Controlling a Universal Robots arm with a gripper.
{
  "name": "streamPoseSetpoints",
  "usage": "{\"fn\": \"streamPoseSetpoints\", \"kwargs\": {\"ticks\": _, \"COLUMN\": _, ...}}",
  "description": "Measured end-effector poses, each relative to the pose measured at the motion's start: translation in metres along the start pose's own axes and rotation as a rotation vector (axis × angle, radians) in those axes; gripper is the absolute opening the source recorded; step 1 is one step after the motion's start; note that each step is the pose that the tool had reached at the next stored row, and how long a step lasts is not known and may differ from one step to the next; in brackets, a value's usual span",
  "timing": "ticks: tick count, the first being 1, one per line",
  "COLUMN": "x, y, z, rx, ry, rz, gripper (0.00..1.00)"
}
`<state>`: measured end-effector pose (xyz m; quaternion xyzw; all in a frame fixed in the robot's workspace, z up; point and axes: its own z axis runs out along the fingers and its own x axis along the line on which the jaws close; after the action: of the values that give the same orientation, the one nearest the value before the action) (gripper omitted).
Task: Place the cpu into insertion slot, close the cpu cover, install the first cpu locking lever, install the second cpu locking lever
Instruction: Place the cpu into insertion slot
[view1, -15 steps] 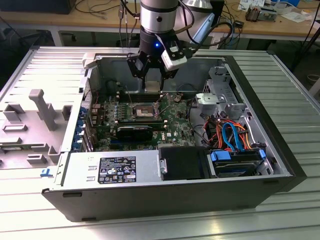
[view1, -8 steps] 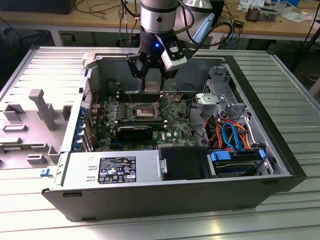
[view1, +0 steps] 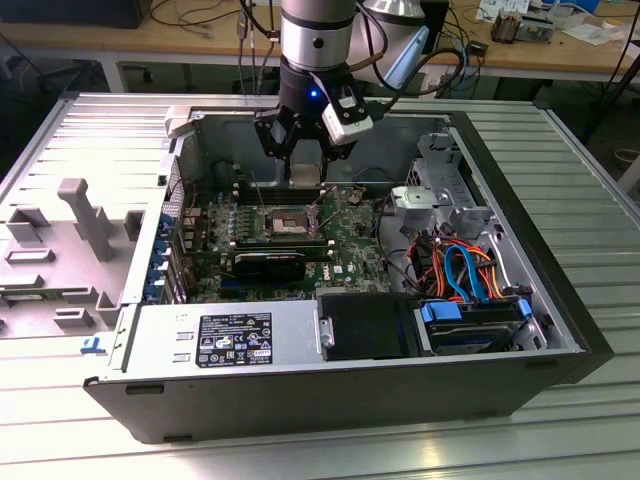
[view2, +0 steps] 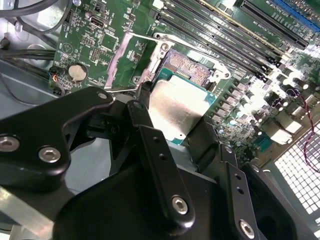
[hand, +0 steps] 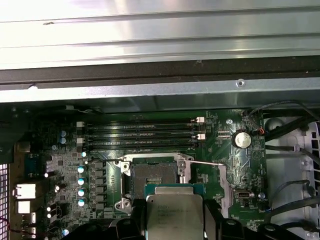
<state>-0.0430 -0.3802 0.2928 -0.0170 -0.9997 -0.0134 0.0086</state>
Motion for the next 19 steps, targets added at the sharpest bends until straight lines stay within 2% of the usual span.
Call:
{"fn": "streamPoseSetpoints", "kwargs": {"ticks": 16, "x": 0.0, "y": -0.0001, "z": 0.0031, "rx": -0.0001, "ry": 0.0, "rz": 0.001, "gripper": 0.54}}
{"fn": "streamPoseSetpoints", "kwargs": {"ticks": 19, "x": -0.0001, "y": -0.0002, "z": 0.0069, "rx": -0.0001, "ry": 0.0, "rz": 0.001, "gripper": 0.54}}
